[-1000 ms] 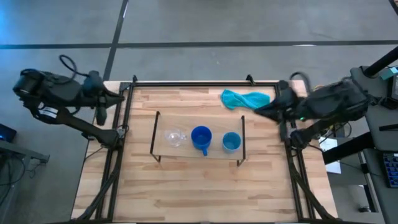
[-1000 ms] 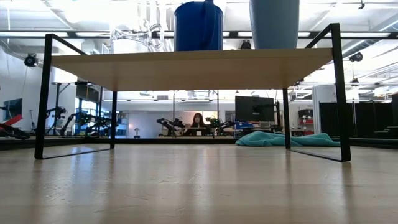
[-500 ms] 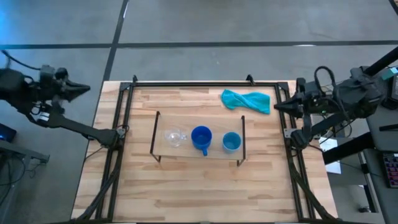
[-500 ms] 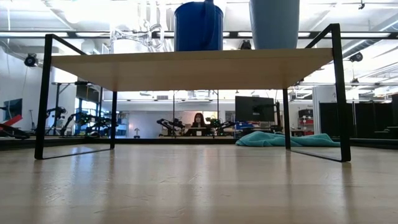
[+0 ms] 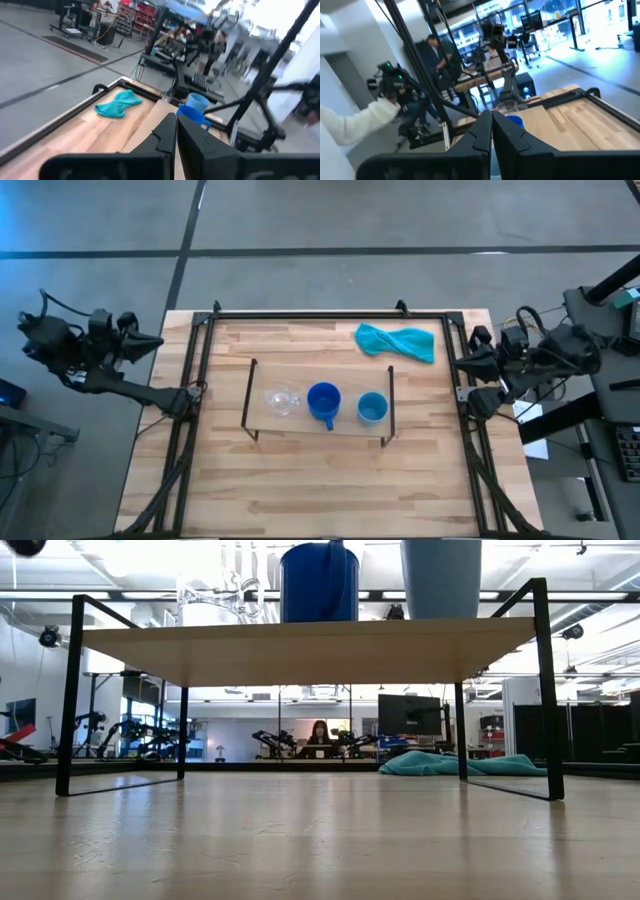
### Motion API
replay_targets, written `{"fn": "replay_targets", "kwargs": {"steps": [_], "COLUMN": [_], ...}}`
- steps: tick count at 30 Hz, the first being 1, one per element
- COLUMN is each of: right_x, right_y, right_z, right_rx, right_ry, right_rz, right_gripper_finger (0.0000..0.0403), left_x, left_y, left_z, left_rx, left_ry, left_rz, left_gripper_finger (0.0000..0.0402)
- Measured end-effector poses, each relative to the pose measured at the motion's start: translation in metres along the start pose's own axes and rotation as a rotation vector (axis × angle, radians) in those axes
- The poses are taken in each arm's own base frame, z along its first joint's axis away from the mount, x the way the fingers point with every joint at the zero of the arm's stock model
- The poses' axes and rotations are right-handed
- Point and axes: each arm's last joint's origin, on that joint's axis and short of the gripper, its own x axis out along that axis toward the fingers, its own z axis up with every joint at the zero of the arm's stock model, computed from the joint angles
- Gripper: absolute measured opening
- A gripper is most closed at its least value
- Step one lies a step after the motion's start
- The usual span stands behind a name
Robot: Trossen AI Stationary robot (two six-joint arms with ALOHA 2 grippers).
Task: Stack small to large cups/mugs on shelf
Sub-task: Return to Home Position
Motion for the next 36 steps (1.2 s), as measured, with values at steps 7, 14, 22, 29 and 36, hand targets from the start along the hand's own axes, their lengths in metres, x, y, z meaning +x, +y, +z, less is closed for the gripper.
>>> {"fn": "replay_targets", "kwargs": {"steps": [7, 14, 22, 29, 36], "right_x": [-0.009, -0.013, -0.010, 0.006, 0.021], "right_y": [-0.019, -0.029, -0.037, -0.039, -0.044], "right_z": [-0.047, -0.078, -0.105, -0.129, -0.159], "right_rx": [0.035, 0.061, 0.044, 0.043, 0.031], "right_ry": [-0.043, -0.111, -0.134, -0.147, -0.233], "right_rz": [0.062, 0.160, 0.166, 0.230, 0.266], "right_gripper_finger": [0.0009, 0.0009, 0.0009, 0.0009, 0.0009], "left_x": [0.000, 0.014, 0.034, 0.050, 0.066], "left_y": [0.012, 0.015, 0.010, 0.007, 0.003], "left_z": [-0.030, -0.057, -0.069, -0.081, -0.090], "left_rx": [-0.097, -0.062, -0.067, -0.057, -0.072], "left_ry": [-0.073, -0.046, -0.028, -0.014, -0.032], "left_rz": [-0.066, -0.091, -0.131, -0.129, -0.179], "left_gripper_finger": [0.0000, 0.0000, 0.0000, 0.0000, 0.0000]}}
